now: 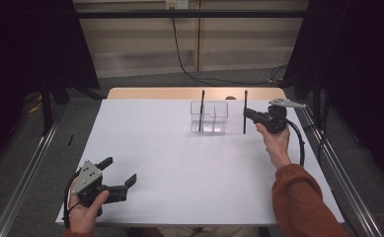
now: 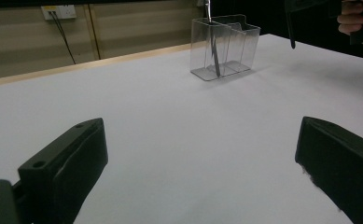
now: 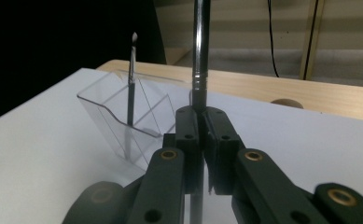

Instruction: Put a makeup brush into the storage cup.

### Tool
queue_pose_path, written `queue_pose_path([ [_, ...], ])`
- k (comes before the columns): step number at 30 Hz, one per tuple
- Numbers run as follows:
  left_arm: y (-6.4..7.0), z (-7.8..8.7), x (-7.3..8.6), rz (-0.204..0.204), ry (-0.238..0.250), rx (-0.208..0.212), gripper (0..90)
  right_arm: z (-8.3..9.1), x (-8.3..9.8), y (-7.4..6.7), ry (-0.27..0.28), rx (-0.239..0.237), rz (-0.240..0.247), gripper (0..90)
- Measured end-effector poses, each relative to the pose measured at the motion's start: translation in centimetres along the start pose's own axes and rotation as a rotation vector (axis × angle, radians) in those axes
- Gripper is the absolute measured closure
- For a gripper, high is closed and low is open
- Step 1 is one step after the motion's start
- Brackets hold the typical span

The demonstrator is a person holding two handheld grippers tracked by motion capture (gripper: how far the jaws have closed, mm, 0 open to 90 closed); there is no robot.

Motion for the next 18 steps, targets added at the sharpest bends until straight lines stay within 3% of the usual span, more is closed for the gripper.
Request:
queue_pose_path([
  [18, 0.0, 0.0, 0.0, 0.002, 0.003, 0.001, 2.4, 0.4, -3.0, -2.1, 0.089, -0.053, 0.048, 84.7],
])
Point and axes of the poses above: each handheld gripper's, and its own axes: z roughly backward along the jaws, x roughly out of its underside, y roughly to its right, the point moved 7 cm from there along -z, roughly forward along the jaws, and after that the axes turned 14 degrees about -x, right-handed, at the moved point
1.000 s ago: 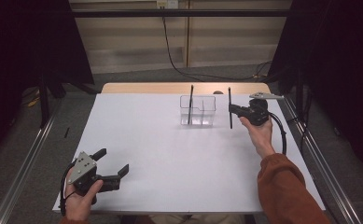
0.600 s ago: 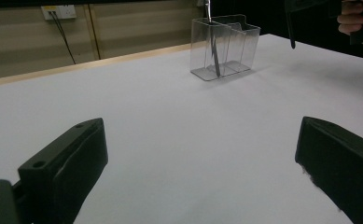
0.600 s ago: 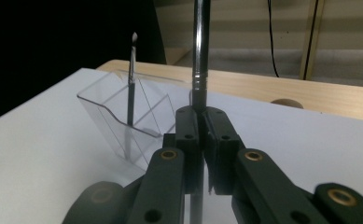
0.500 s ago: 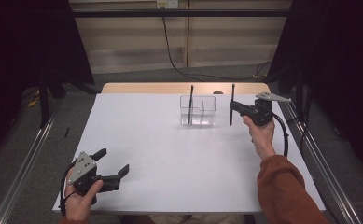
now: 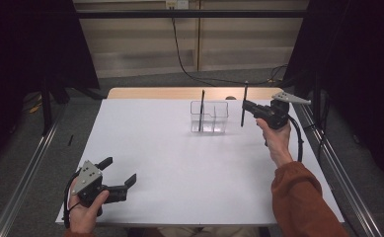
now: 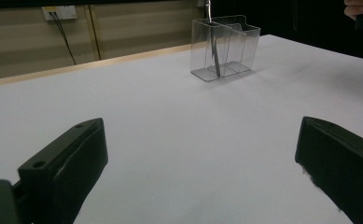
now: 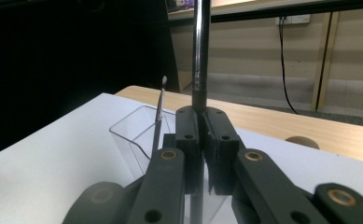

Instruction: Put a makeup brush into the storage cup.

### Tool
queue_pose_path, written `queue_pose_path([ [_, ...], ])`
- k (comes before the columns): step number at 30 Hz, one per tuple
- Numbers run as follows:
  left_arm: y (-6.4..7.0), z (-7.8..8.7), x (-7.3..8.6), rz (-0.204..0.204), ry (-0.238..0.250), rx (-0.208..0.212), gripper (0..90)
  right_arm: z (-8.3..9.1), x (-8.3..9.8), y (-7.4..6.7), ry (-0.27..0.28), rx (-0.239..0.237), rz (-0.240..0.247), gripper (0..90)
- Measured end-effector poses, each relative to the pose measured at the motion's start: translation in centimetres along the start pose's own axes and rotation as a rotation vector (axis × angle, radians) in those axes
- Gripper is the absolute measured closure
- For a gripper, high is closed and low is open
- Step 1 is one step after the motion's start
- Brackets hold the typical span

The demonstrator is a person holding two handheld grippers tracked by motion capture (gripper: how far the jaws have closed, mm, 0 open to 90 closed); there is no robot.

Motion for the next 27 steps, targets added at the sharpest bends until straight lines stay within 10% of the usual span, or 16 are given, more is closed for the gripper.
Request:
queue_pose_path([
  [27, 0.0, 0.1, -0.1, 0.001, 0.007, 0.002, 2.4, -3.9, -3.7, -3.4, 0.010, -0.100, 0.040, 84.6],
])
Point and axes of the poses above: each handheld gripper's, and its own axes: z roughly backward along the jaws, x roughly out of its underside, y roughly to its right, the point moved 7 cm from there along -z, roughly forward along the jaws, and after that the axes turned 14 degrees about -x, right-handed, at the moved point
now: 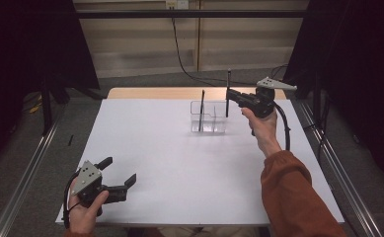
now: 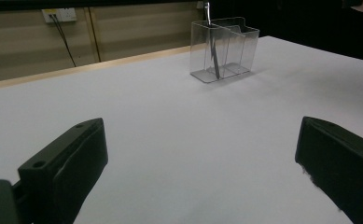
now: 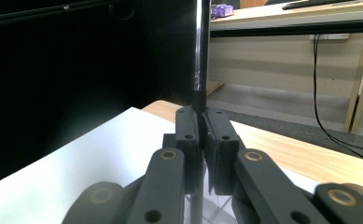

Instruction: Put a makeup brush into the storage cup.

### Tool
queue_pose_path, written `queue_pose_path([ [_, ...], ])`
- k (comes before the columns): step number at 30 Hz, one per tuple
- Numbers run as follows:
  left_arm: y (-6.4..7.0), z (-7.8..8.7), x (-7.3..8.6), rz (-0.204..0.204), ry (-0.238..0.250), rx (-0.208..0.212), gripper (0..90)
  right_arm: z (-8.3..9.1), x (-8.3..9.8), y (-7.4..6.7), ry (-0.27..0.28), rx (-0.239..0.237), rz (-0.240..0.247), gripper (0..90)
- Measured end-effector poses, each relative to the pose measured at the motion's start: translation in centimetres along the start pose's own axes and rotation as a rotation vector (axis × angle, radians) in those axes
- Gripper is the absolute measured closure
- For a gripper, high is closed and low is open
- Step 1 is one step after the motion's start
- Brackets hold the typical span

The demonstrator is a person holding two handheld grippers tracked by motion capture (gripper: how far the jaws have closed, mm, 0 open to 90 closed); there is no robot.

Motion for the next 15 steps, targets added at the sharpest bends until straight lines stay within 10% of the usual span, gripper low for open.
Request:
queue_pose_path([
  [15, 0.0, 0.0, 0.0, 0.000, 0.002, 0.000, 2.4, -2.1, -0.8, -0.4, -0.018, 0.005, 0.017, 84.6],
])
Point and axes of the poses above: each handheld gripper's, and its own axes: z roughly backward along the jaws, x roughly out of its underside, y roughly to its right, the point moved 7 cm from there along -z, roughly forward along the jaws, and after that the axes turned 14 degrees about -x, right-handed, at the moved point
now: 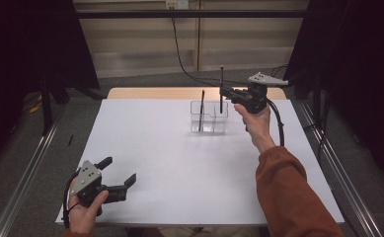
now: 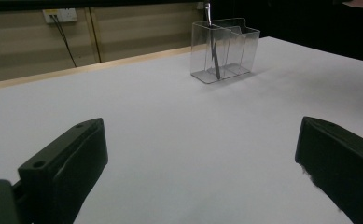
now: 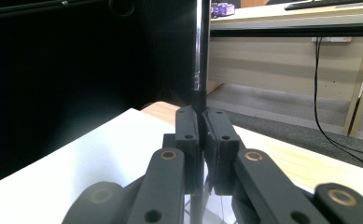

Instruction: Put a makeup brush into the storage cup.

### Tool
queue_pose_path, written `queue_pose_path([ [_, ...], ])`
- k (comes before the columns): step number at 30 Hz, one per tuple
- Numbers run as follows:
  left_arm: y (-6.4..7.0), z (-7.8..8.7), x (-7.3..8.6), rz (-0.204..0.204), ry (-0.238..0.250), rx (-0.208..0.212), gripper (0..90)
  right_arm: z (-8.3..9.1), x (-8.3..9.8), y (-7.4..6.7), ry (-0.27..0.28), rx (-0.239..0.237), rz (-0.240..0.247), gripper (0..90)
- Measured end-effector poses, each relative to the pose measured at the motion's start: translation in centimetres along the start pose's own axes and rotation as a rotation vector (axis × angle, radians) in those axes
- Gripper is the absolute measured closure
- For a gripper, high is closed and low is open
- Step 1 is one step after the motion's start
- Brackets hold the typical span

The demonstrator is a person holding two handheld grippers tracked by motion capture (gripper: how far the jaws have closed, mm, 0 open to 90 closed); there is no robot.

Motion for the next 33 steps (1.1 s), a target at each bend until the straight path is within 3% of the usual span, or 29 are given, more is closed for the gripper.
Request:
queue_pose_path([
  [11, 0.1, 0.0, 0.0, -0.004, 0.000, 0.004, 2.4, -1.9, -0.3, -0.4, -0.032, -0.005, 0.016, 84.6],
  [33, 0.0, 0.0, 0.0, -0.001, 0.001, 0.004, 2.3, -4.8, -0.9, -0.4, -0.038, -0.005, 0.020, 84.6],
])
Point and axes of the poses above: each handheld gripper's, and its own axes: z roughly backward along the jaws, x roughly out of its underside, y roughly to its right, the point moved 7 cm from there along -z, roughly forward along the jaws, and after that the axes turned 14 degrees about -x, right-handed, at the moved point
